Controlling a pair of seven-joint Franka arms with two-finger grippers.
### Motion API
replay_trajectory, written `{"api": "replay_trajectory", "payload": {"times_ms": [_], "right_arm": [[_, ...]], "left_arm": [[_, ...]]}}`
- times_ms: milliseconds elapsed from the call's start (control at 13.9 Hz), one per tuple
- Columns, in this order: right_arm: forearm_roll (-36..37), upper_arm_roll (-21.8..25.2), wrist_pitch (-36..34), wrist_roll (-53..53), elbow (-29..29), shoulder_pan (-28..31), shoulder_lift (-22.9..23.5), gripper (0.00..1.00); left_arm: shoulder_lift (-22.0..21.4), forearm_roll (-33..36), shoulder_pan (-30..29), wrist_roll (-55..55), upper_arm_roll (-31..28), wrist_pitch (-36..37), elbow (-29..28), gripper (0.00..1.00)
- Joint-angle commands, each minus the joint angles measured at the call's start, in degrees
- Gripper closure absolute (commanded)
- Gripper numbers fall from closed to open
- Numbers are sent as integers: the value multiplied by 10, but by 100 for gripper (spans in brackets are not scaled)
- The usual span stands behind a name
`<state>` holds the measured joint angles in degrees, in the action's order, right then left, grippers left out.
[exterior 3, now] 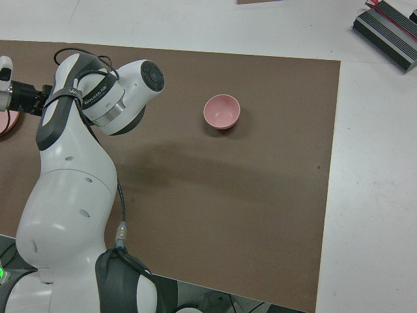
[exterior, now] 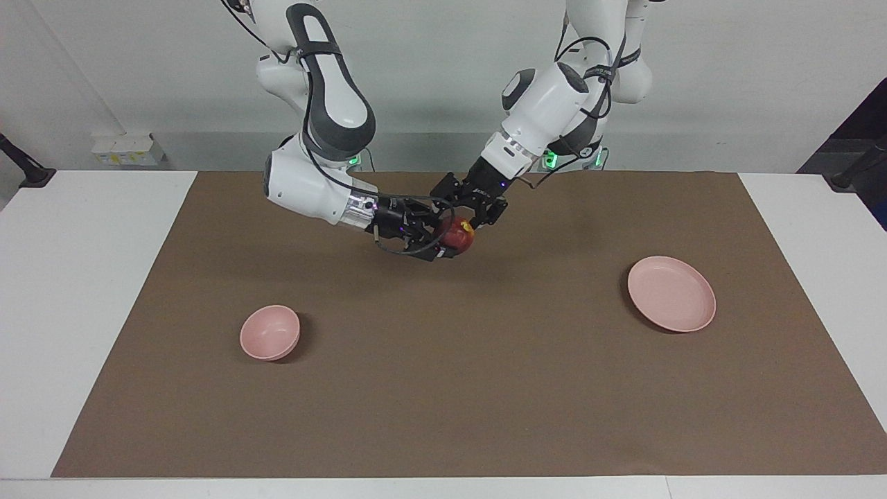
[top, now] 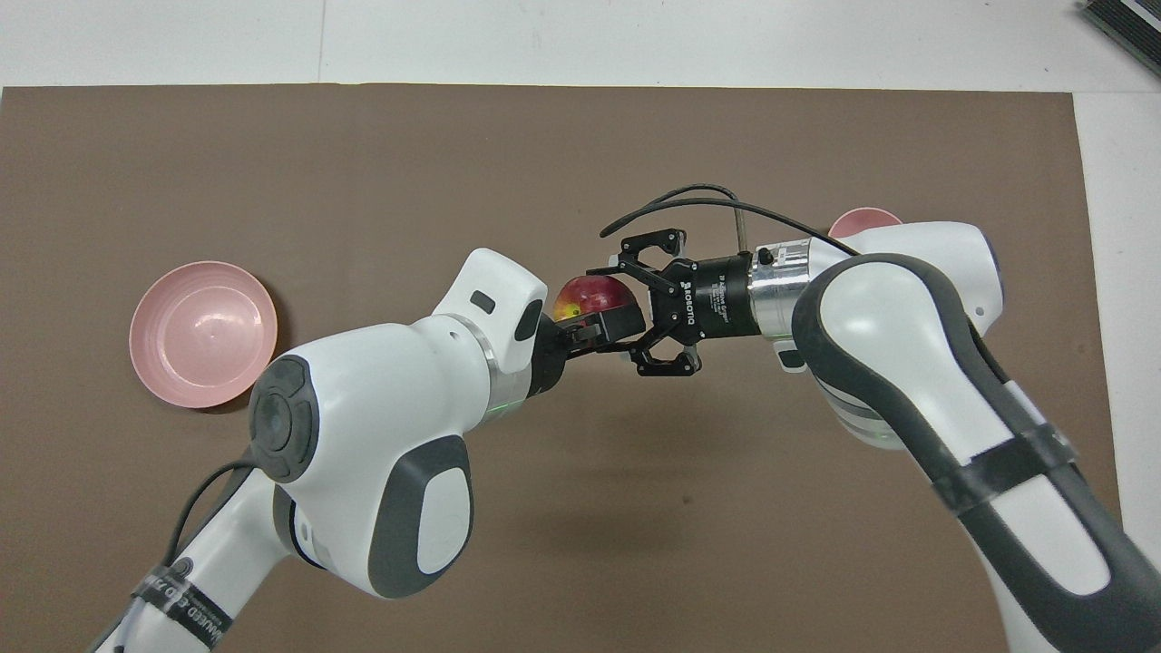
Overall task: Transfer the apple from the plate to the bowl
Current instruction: 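Open the left gripper and withdraw while the right gripper pulls the apple away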
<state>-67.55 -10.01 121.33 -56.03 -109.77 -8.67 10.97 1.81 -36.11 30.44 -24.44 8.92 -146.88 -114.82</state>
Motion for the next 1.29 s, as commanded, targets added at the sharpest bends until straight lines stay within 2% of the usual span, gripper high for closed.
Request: {"api": "replay_trajectory", "payload": {"times_ms": [0, 215, 359, 502, 646, 861, 1004, 1219], "right_arm": [[-18, -2, 0, 19, 9, 2, 6, 100], [-8, -1, -5, 27, 10, 14, 8, 100], [2, 0, -5, 48, 11, 27, 10, 100], [22, 0, -6, 78, 14, 51, 12, 100], [29, 1, -5, 107, 20, 73, 19, 100], [84, 1, -3, 137, 45, 109, 34, 100], [156, 1, -2, 166, 62, 132, 43, 100], [217, 3, 6, 258, 63, 151, 50, 100]], "left_arm": [[-23, -10, -11, 4, -7, 38, -1, 0], [-42, -1, -60, 6, -8, 70, -2, 0], [-44, 30, -93, 34, -10, 124, -1, 0], [-46, 121, -134, 64, -9, 204, 5, 0], [-46, 198, -154, 68, -10, 232, 9, 0], [-39, 325, -182, 75, -10, 291, 45, 0], [-37, 341, -211, 116, -10, 329, 85, 0], [-42, 342, -246, 192, -10, 404, 138, 0]]}}
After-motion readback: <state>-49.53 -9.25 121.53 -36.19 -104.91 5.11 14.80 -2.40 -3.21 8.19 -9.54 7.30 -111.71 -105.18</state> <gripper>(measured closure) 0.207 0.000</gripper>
